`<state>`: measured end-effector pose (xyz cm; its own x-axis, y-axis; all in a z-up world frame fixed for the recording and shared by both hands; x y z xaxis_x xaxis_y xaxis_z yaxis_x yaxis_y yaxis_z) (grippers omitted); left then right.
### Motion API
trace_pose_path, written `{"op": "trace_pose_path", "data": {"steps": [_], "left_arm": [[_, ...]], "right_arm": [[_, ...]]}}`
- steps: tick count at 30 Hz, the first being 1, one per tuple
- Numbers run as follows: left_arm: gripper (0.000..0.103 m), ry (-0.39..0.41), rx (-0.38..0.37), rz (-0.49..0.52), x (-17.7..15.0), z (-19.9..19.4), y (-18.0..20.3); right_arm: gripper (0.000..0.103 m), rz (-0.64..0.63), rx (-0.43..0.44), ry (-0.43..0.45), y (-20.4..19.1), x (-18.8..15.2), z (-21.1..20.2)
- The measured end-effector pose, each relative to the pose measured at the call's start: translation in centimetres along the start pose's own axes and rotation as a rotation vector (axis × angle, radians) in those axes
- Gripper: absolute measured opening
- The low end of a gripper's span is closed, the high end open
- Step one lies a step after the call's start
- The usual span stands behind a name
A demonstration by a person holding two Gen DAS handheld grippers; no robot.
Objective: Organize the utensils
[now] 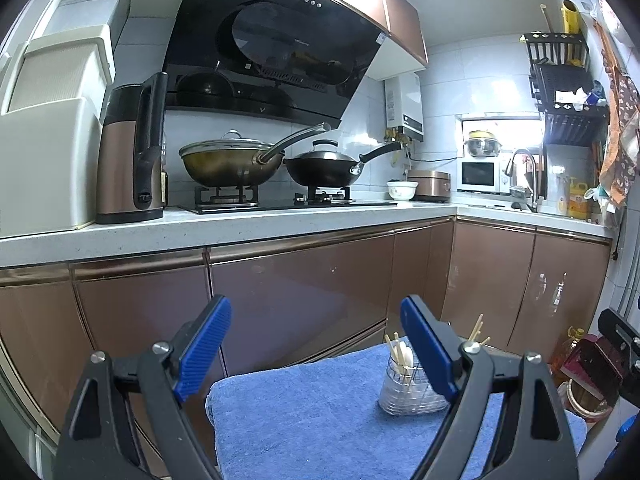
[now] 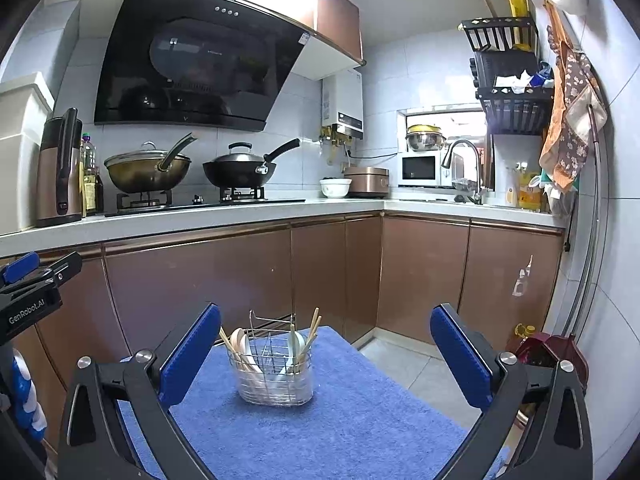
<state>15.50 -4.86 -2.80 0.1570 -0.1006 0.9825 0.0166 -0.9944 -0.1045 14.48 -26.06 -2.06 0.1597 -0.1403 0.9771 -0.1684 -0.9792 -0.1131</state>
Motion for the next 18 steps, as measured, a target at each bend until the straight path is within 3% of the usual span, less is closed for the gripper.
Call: {"op": "trace_pose_path", "data": {"steps": [18], "left_arm": [[0.086,0.000,-0.003,0.019,0.0,0.1,0.5]], "right_arm": [[0.103,0.027,-0.031,-0.013,1.2,-0.2,0.7]]}}
Point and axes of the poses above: each gripper's, at about its wrist camera, not at the fingertips, and z roughly the way its jaws point, y to its right, x to its top, the point moved 1 cm from there along z, roughly the way its jaws point, and after that the axes turned 7 degrees about z, right-handed, at the moved point
